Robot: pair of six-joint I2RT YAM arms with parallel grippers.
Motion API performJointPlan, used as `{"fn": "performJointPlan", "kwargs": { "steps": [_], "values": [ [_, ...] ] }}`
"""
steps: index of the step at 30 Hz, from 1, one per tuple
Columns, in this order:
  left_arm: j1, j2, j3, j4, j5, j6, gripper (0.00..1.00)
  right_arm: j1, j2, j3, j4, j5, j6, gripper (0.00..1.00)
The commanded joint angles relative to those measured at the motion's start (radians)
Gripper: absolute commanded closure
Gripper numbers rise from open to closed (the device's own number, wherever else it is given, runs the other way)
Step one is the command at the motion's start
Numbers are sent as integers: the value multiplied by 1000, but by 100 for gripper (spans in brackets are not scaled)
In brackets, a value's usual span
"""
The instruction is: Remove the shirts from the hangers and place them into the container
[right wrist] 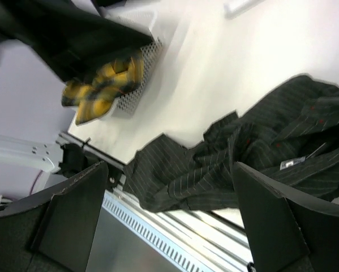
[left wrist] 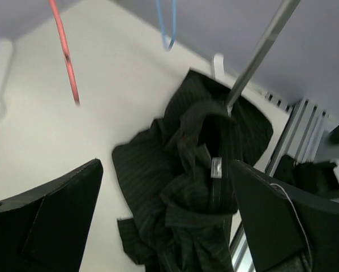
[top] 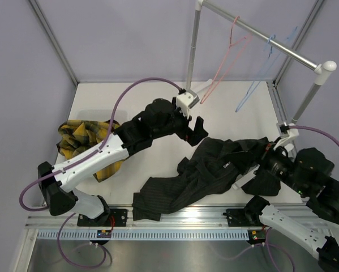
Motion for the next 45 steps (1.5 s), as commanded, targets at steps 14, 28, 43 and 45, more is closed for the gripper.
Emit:
{"fn": "performJointPlan", "kwargs": {
  "steps": [14,28,43,45],
  "values": [
    [-334,343,-3,87,-310,103,5,3,-92,237,-182,140,-40,1],
    [-334,592,247,-71,-330,117,70,4,-150,261,-285,185,-12,1],
    [-324,158,1039,-709,-436,363,100,4,-77,152,-141,122,-60,1],
    [-322,57,1085,-632,-408,457,100,4,-66,77,31,23,-81,1]
  ]
}}
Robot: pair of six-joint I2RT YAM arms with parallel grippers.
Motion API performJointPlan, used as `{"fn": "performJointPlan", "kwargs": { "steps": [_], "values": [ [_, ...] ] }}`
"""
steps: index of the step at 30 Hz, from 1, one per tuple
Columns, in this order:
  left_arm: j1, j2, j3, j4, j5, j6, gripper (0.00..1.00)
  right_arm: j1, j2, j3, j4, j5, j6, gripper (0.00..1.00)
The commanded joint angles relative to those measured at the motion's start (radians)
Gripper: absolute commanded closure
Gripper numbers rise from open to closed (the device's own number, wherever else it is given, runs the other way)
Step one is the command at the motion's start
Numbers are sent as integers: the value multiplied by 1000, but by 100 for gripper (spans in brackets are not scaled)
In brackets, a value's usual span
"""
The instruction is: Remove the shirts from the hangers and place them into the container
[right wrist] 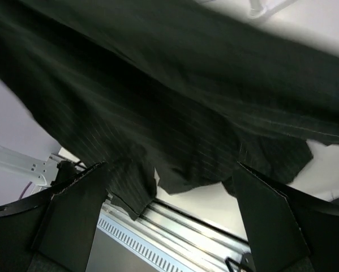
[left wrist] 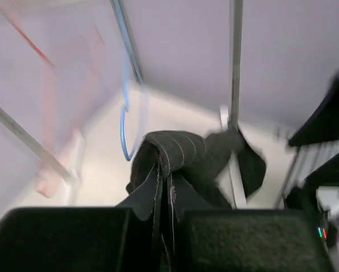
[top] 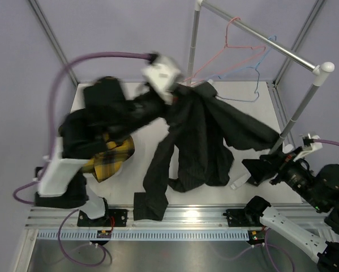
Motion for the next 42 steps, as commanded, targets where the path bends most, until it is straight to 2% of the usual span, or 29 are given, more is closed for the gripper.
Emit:
{"fn": "performJointPlan", "kwargs": {
  "steps": [1,2,4,5,10,12,14,18,20,26,31,36,42],
  "values": [
    [1,-247,64,80,-3,202,100,4,75,-92,271,-136,-58,1],
    [1,-388,-103,166,42,211,100,4,83,-136,404,-162,-73,0],
    [1,-490,-219,324,49,196,100,4,142,-148,502,-235,-115,0],
    [1,-530,-236,330,50,187,100,4,167,-137,552,-252,-129,1],
    [1,-529,-170,255,20,98,100,4,328,12,559,-302,-153,1],
    [1,-521,-156,212,-66,76,100,3,351,32,566,-348,-155,1],
    [1,-539,-190,233,-170,70,100,4,372,70,544,-407,-162,1],
    [1,-576,-281,277,-256,73,100,3,437,122,508,-510,-170,1],
    [1,-562,-282,267,-266,75,100,3,454,118,536,-576,-172,1],
    [1,-513,-227,242,-227,58,100,3,609,139,620,-634,-239,1],
    [1,-539,-241,288,-259,53,100,21,673,87,743,-822,-274,1],
    [1,-564,-336,412,-318,73,100,102,727,127,657,-800,-377,0],
    [1,-478,-310,546,-399,116,100,268,781,168,648,-592,-414,1]
  ]
}}
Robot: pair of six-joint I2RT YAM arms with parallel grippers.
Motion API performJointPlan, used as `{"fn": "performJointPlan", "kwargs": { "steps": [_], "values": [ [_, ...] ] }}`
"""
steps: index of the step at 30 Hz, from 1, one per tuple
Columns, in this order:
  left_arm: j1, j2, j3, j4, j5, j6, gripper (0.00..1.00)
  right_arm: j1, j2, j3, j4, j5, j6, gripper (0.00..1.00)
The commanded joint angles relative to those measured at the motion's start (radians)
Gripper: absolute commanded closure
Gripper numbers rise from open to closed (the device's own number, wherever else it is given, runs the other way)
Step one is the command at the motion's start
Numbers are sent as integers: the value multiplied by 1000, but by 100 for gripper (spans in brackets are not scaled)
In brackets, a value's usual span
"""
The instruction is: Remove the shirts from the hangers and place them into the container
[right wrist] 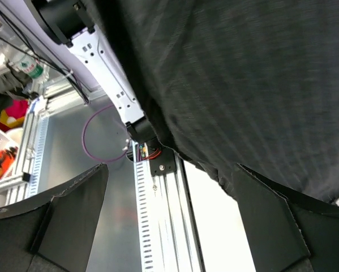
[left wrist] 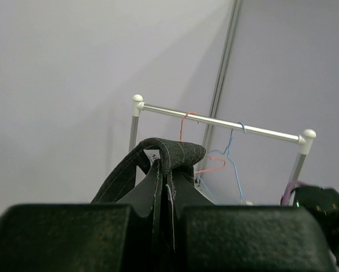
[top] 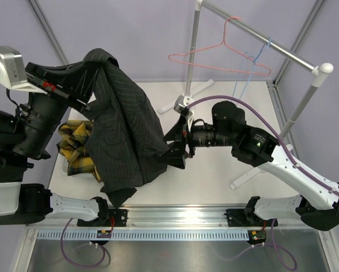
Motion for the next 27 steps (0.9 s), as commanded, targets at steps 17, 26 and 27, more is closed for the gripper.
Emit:
{"fn": "performJointPlan", "kwargs": {
  "steps": [17,26,27],
  "values": [
    [-1,212,103,191,-143,-5,100,163,37,14,83,867,-125,1],
    [-1,232,126,169,-114,-28,100,172,36,18,68,765,-177,1],
    [-1,240,139,159,-112,-28,100,179,37,18,72,740,-180,1]
  ]
}}
